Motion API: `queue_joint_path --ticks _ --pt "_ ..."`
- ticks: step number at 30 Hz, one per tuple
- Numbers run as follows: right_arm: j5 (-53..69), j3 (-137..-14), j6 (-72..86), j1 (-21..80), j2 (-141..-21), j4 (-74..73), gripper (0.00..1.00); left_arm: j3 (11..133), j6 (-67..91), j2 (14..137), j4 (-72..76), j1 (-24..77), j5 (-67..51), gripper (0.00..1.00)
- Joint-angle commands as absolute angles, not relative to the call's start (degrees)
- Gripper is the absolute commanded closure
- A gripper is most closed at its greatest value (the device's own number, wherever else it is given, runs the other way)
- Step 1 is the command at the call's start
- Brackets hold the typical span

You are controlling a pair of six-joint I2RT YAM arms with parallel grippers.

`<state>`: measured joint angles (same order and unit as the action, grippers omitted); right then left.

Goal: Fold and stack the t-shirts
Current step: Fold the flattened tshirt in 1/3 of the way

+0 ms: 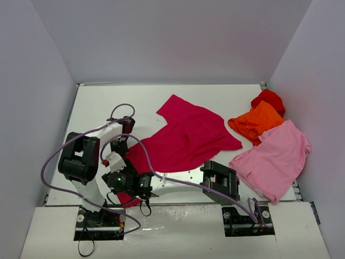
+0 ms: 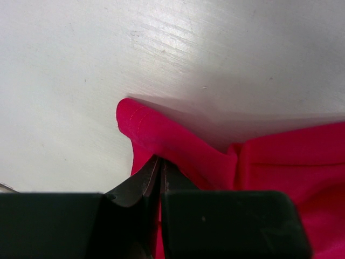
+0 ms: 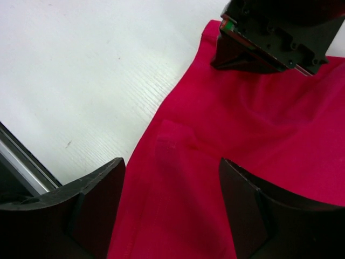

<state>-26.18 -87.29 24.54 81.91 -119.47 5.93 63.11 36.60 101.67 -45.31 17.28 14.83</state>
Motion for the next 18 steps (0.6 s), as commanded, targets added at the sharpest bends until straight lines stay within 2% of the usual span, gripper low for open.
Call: queue_joint_path --ticks 1,7,11,12,15,18 --pt "-30.9 -85.2 24.9 81.1 -109.6 7.7 0.32 64.8 37.3 99.6 -43.5 17.6 14.0 1.0" --pt "-39.8 -70.7 30.5 78.0 -91.4 5.5 0.35 66.4 38.1 86.7 -47.4 17.7 15.6 1.0" --pt "-37.7 -63.1 35.9 64.4 -81.4 0.3 0.35 64.8 38.9 78.7 -49.0 17.8 9.8 1.0" --pt "-36.5 -61.8 35.9 63.5 -81.3 0.1 0.35 63.9 39.5 77.2 -49.1 18.0 8.1 1.0" --pt "-32.5 -59.8 34.6 51.0 -80.3 -2.5 0.35 60.3 41.6 72.4 -49.4 19.0 2.7 1.0" --pt "-30.5 -61.2 32.2 44.6 -83.8 -3.8 0.35 56.2 45.3 65.7 -51.4 20.7 0.6 1.0"
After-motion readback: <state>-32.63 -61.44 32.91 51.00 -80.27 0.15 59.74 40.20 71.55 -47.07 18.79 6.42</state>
